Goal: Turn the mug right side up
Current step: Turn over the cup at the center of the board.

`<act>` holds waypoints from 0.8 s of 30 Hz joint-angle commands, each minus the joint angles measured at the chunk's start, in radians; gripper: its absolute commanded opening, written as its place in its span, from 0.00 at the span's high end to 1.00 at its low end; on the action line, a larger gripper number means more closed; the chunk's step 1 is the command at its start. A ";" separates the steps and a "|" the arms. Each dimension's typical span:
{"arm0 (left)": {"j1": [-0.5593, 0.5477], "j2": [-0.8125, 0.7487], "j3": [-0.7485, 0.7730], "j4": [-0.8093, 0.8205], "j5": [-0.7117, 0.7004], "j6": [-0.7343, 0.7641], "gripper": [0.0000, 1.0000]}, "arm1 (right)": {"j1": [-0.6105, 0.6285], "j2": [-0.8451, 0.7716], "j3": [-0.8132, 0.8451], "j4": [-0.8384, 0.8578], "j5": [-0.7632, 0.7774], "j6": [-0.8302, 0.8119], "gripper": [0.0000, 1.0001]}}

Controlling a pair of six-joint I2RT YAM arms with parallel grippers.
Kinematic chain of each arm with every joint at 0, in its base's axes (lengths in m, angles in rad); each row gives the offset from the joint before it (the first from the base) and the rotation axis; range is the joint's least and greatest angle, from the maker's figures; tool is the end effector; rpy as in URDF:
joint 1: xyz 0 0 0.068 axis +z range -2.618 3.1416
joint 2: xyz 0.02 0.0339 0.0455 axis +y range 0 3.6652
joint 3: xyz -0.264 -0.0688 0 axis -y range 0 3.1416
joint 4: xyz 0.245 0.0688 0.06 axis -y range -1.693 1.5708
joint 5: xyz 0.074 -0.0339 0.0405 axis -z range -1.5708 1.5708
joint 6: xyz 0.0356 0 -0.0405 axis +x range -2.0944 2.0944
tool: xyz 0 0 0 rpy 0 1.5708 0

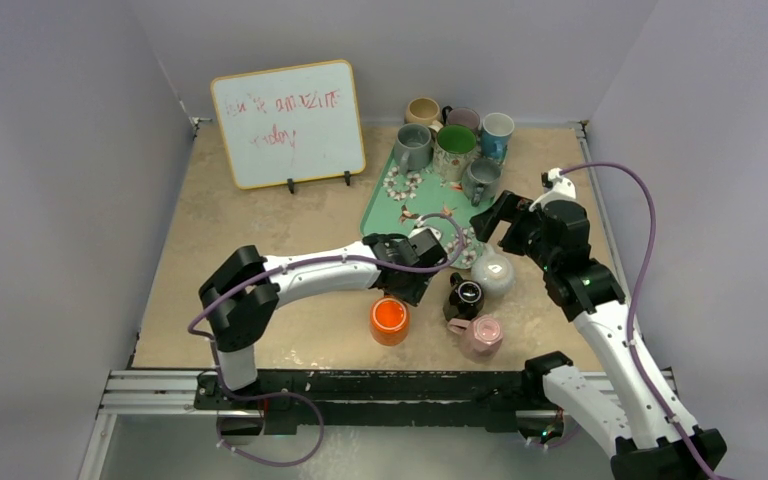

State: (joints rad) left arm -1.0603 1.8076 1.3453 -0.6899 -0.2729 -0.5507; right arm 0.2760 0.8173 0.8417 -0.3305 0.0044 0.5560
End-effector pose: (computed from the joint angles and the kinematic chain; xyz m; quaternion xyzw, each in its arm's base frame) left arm 0.1901 -0.3199 0.2156 0.2169 0.9449 -0.0563 0.2386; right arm 0.1803 0.0509 0.3390 0.1138 0.7986 0.2372 0.5413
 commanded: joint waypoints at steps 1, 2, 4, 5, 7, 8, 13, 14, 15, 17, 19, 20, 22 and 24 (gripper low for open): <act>0.011 0.025 0.015 -0.033 0.004 -0.021 0.41 | 0.002 -0.014 -0.010 0.038 -0.021 -0.016 0.01; 0.011 0.025 0.005 -0.034 0.012 -0.023 0.42 | 0.003 -0.014 -0.011 0.038 -0.020 -0.016 0.01; 0.011 0.018 -0.015 -0.018 0.040 -0.020 0.47 | 0.002 -0.015 -0.014 0.040 -0.017 -0.016 0.01; 0.011 0.009 -0.030 -0.003 0.062 -0.010 0.49 | 0.002 -0.015 -0.017 0.042 -0.018 -0.015 0.01; 0.011 -0.005 -0.046 0.031 0.111 0.015 0.54 | 0.002 -0.010 -0.022 0.050 -0.022 -0.013 0.01; 0.011 -0.011 -0.052 0.045 0.125 0.024 0.58 | 0.002 -0.008 -0.025 0.053 -0.025 -0.010 0.01; 0.011 -0.023 -0.054 0.082 0.159 0.089 0.82 | 0.003 -0.002 -0.023 0.054 -0.030 -0.008 0.01; 0.011 -0.022 -0.054 0.088 0.170 0.104 0.85 | 0.002 -0.004 -0.023 0.053 -0.028 -0.008 0.01; 0.011 -0.023 -0.052 0.092 0.176 0.119 0.88 | 0.002 -0.004 -0.024 0.053 -0.025 -0.008 0.01; 0.011 -0.027 -0.050 0.101 0.195 0.149 0.95 | 0.002 -0.003 -0.024 0.056 -0.024 -0.005 0.01; 0.011 -0.040 -0.050 0.116 0.213 0.180 1.00 | 0.002 -0.003 -0.027 0.061 -0.024 -0.002 0.01; 0.011 -0.046 -0.053 0.124 0.221 0.197 1.00 | 0.002 -0.001 -0.030 0.065 -0.026 -0.001 0.01; 0.011 -0.057 -0.053 0.131 0.224 0.225 1.00 | 0.002 0.004 -0.038 0.074 -0.029 0.000 0.01; 0.011 -0.071 -0.054 0.130 0.207 0.233 1.00 | 0.002 0.009 -0.042 0.083 -0.030 -0.001 0.01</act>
State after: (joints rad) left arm -1.0500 1.8175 1.2934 -0.6117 -0.0845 -0.3824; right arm 0.2760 0.8177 0.8097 -0.2920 -0.0181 0.5571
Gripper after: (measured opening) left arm 0.154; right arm 0.987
